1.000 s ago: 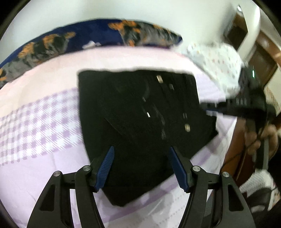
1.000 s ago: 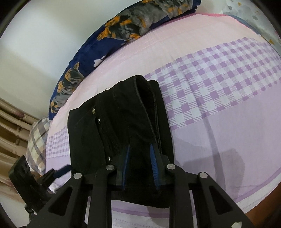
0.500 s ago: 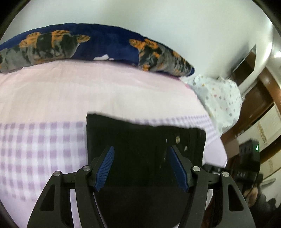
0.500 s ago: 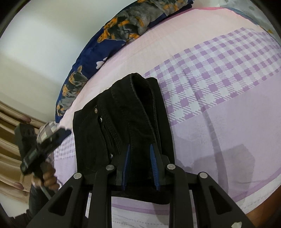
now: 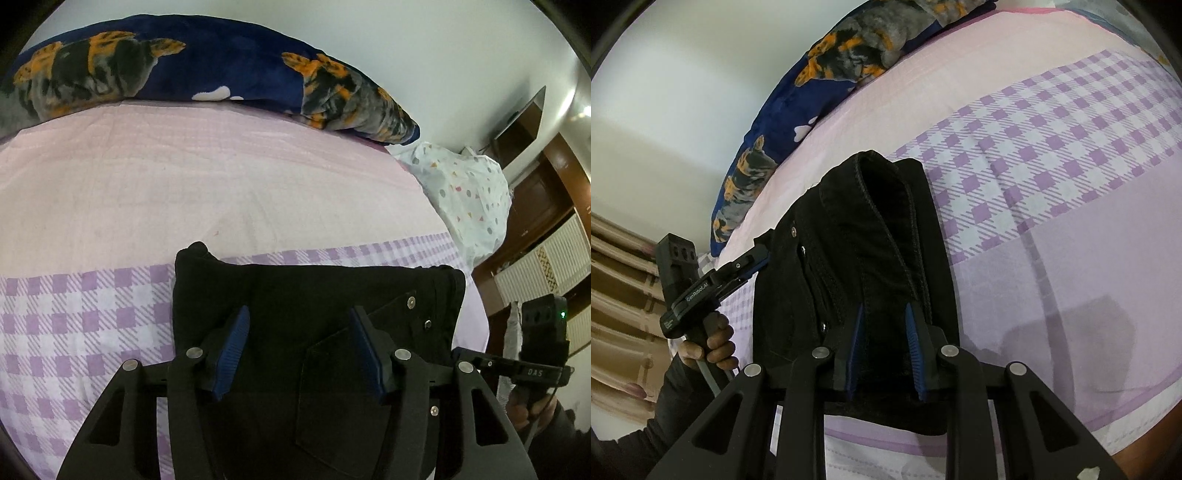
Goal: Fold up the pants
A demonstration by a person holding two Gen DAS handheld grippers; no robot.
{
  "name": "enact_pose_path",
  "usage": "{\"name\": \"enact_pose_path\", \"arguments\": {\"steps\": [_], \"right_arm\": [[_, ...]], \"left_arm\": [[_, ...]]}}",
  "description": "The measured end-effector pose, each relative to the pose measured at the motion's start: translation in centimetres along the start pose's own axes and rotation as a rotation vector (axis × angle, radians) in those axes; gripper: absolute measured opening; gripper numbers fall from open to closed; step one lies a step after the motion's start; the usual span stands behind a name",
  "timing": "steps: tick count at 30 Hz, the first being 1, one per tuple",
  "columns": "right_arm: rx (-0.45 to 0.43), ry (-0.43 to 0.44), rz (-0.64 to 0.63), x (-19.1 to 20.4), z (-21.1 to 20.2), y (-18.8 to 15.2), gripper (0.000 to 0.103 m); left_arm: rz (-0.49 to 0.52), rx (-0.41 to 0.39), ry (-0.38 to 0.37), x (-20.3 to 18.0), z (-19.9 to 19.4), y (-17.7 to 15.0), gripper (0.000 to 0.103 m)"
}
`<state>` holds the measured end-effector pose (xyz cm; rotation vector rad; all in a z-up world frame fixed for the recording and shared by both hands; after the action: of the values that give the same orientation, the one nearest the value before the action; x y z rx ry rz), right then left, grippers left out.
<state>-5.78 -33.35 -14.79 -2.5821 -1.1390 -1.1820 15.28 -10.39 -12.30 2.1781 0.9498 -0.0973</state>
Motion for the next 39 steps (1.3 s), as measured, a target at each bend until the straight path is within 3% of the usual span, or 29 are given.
{"name": "enact_pose_path", "arguments": {"steps": [7,8,9,11,15,20,23,29,36,39], "right_arm": [[0.024,0.004,-0.051,0.9,-0.1,0.8,0.026],[0.021,0.004,-0.058,0.9,-0.3,1.1,0.032],[0.017,-0.004,-0.064,0.9,-0.4,1.3,0.048],[0.011,-0.021,-0.077,0.4,-0.6,2.0,0.063],[0.066,0.044,-0.071,-1.0,-0.5,3.1,0.063],[0.198,0.157,-0.062,-2.2,0.7,3.8,0.063],[0.223,0.161,-0.079,-2.6,1.3,4.3,0.063],[0.263,0.213,-0.115,-2.7,2.3,4.8,0.061],[0.308,0.276,-0.089,-1.6,4.8,5.4,0.041],[0.324,0.28,-0.087,-1.0,5.7,5.7,0.037]], "left_arm": [[-0.094,-0.022,0.013,0.6,-2.8,-1.0,0.065],[-0.107,-0.019,0.013,0.9,-3.2,-1.4,0.065],[-0.12,-0.008,0.011,1.2,-3.6,-1.9,0.065],[-0.147,0.028,0.009,1.8,-3.8,-3.1,0.065],[-0.174,0.07,-0.004,2.1,-4.1,-4.9,0.065],[-0.206,0.112,-0.074,1.3,-3.5,-6.8,0.065],[-0.216,0.128,-0.099,1.0,-3.1,-7.6,0.065],[-0.255,0.086,-0.142,1.1,-3.4,-8.2,0.065],[-0.271,0.022,-0.225,2.1,-2.7,-7.3,0.065],[-0.28,-0.015,-0.258,2.5,-2.3,-6.9,0.065]]}}
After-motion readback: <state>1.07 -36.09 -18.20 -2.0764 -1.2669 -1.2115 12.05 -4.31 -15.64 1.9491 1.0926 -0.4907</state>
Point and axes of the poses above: each gripper's, at about its wrist camera, not at the fingertips, and z roughly the way its jaws point, x to its left, y to its top, the point moved 3 cm from there along z, roughly the way its jaws point, and after that the axes turned 11 degrees about z, right-handed, at the moved point
